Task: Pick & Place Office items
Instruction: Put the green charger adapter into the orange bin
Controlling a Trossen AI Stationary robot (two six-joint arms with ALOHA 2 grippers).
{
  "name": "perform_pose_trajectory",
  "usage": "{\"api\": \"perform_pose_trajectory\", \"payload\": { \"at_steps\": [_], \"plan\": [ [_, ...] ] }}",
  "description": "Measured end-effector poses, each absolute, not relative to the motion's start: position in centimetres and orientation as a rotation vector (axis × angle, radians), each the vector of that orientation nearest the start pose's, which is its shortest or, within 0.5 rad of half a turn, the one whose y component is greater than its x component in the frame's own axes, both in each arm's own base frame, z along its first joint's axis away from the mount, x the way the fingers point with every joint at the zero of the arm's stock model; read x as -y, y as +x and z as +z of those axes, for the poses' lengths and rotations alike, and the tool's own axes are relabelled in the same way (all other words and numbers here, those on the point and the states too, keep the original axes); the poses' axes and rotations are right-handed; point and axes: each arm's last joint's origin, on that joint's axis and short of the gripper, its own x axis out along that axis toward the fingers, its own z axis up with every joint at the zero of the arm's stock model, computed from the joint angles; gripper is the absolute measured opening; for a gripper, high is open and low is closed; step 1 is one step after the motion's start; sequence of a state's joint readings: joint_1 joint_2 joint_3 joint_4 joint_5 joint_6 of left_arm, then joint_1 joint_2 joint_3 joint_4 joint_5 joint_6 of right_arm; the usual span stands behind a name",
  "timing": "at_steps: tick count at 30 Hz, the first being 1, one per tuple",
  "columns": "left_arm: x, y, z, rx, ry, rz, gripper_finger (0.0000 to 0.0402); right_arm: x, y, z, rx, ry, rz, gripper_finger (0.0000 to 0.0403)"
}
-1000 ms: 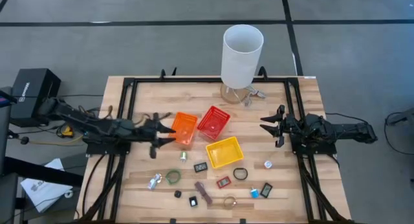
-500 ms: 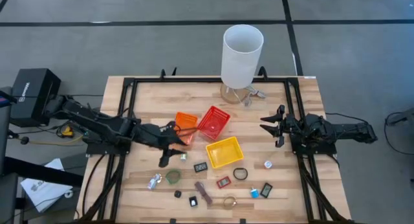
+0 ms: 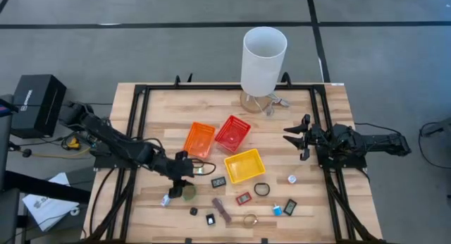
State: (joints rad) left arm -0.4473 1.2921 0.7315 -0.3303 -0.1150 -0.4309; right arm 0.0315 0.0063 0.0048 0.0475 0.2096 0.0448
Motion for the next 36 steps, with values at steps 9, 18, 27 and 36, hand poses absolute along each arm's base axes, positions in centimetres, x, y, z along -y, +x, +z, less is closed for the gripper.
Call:
{"api": "perform_pose_trajectory", "payload": {
  "at_steps": [9,18,27,36],
  "plan": [
    [10.5,23.2,20.9,-0.805,-0.168,-0.116,0.0144,0.3,9.7,16.9,0.05,0.05,-0.177,0.0134],
    [10.3,24.2,21.7,-0.663,-0.101,-0.095,0.0144,0.3,9.7,16.9,0.05,0.047,-0.178,0.0134],
    [9.7,24.5,21.8,-0.624,-0.227,0.06,0.0146,0.3,9.7,16.9,0.05,0.047,-0.178,0.0134],
    [9.1,23.5,19.5,-0.648,-0.469,0.233,0.0202,0.3,9.7,16.9,0.05,0.048,-0.178,0.0134]
  ]
}}
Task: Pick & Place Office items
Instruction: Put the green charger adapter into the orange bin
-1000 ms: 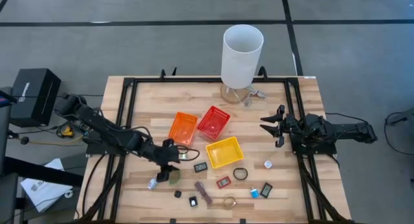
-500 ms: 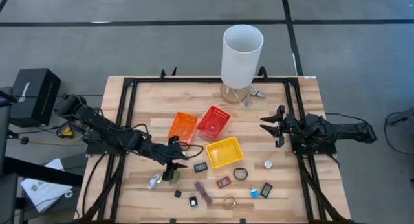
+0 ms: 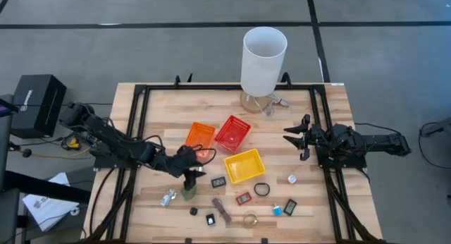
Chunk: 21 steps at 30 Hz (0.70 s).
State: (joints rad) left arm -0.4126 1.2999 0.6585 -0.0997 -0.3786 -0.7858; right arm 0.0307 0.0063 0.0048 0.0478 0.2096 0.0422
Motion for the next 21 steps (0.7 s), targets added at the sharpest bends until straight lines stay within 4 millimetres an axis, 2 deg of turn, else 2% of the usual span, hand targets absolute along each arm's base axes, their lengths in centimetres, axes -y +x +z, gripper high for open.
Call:
{"api": "perform_pose_trajectory", "payload": {
  "at_steps": [7,12,21],
  "plan": [
    [8.4,22.2,16.9,-0.678,-0.579,0.366,0.0243,0.3,9.7,16.9,0.05,0.048,-0.178,0.0134],
    [8.2,21.8,15.5,-0.703,-0.607,0.43,0.0246,0.3,9.7,16.9,0.05,0.048,-0.178,0.0134],
    [8.5,22.4,13.1,-0.769,-0.636,0.485,0.0247,0.3,9.7,16.9,0.05,0.048,-0.178,0.0134]
  ]
}}
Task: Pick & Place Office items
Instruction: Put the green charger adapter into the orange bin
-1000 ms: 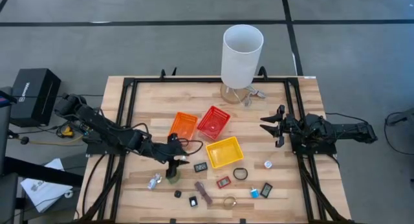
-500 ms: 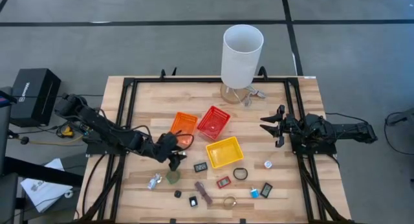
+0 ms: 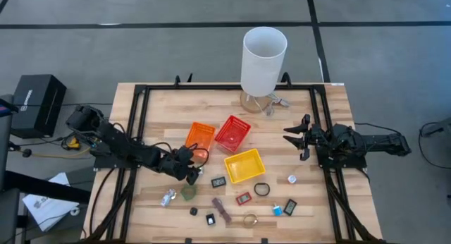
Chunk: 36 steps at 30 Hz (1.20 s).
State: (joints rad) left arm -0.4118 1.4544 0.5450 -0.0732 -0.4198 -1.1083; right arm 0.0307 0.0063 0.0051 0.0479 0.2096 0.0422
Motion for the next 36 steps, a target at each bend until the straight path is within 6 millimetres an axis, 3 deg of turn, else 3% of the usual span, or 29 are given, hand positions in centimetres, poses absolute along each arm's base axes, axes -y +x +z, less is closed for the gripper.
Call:
{"api": "perform_pose_trajectory", "payload": {
  "at_steps": [7,31,36],
  "plan": [
    [8.7,23.5,12.9,-0.77,-0.638,0.494,0.0247,0.3,9.7,16.9,0.05,0.048,-0.178,0.0134],
    [8.1,24.5,13.6,-0.714,-0.736,0.53,0.0247,0.3,9.7,16.9,0.048,0.033,-0.178,0.0134],
    [8.2,24.6,12.7,-0.744,-0.739,0.554,0.0245,0.3,9.7,16.9,0.048,0.032,-0.178,0.0134]
  ]
}}
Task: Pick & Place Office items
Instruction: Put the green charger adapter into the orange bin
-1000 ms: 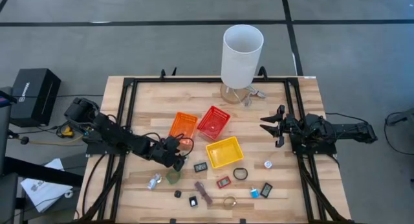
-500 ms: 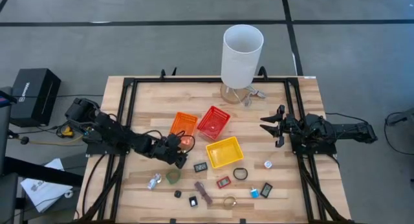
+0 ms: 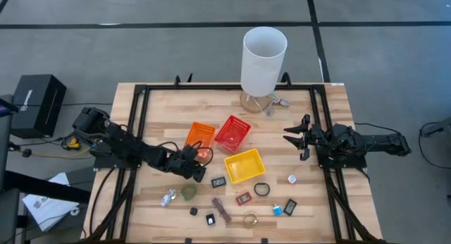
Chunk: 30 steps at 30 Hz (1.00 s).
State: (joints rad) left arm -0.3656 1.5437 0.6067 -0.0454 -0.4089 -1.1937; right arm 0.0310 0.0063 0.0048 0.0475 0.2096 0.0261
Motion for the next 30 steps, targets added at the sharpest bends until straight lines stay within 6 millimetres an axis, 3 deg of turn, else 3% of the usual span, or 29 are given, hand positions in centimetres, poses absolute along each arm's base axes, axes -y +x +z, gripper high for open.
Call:
{"api": "perform_pose_trajectory", "payload": {
  "at_steps": [6,11,18,23,30],
  "plan": [
    [7.9,25.0,11.0,-0.798,-0.717,0.59,0.0229,0.3,9.7,16.9,0.048,0.032,-0.178,0.0134],
    [7.7,25.0,11.0,-0.814,-0.683,0.573,0.0193,0.3,9.7,16.9,0.048,0.032,-0.178,0.0134],
    [7.6,24.5,12.5,-0.824,-0.661,0.496,0.0144,0.3,9.7,16.9,0.048,0.032,-0.178,0.0134],
    [7.7,24.4,13.4,-0.791,-0.67,0.48,0.0143,0.3,9.7,16.9,0.048,0.032,-0.177,0.0134],
    [7.5,24.2,16.6,-0.607,-0.585,0.437,0.0144,0.3,9.7,16.9,0.048,0.032,-0.177,0.0134]
  ]
}}
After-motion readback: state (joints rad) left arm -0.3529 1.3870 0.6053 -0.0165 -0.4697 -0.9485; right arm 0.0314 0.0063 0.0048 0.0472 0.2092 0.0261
